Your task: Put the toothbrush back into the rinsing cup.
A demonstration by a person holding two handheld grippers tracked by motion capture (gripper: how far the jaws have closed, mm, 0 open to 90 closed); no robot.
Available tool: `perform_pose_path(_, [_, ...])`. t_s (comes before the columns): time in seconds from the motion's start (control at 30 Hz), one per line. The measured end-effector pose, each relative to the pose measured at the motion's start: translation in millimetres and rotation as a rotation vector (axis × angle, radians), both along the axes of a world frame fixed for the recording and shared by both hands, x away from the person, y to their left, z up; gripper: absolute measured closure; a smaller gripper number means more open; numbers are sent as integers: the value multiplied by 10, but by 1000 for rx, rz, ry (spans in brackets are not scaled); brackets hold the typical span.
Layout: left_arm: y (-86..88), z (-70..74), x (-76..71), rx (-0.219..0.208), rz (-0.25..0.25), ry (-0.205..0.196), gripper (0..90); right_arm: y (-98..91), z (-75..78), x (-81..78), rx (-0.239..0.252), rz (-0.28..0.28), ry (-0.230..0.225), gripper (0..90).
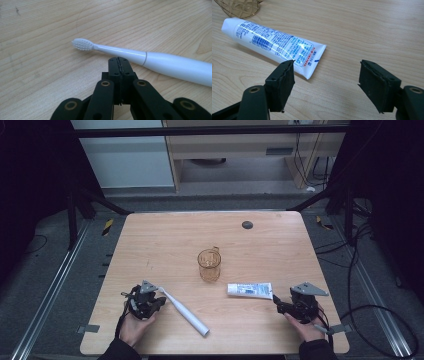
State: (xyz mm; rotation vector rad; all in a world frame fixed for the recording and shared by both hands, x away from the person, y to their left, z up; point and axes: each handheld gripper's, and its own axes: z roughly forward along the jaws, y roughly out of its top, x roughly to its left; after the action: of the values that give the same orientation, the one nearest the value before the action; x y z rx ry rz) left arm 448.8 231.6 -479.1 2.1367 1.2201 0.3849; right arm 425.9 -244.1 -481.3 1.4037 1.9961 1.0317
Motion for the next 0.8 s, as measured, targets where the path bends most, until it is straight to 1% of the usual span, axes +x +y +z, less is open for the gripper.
perform_pose_path(0.13, [-9,-5,25,-3,1,0,896,5,-1,4,-1,-1,1,285])
perform_pose_path(0.23, [-37,-7,51,-2,1,-9,896,4,-3,5,-3,-2,2,285])
perform_pose_path(0.53, [-137,-15,118,12,-7,-25,896,4,1,2,3,-1,4,286])
perform_pose_path(0.7, [-166,-28,139,20,-12,-28,896,2,-4,6,-3,0,0,286])
perform_pose_path(0.8, [-187,-33,155,15,-10,-28,896,4,-3,6,-3,1,1,286])
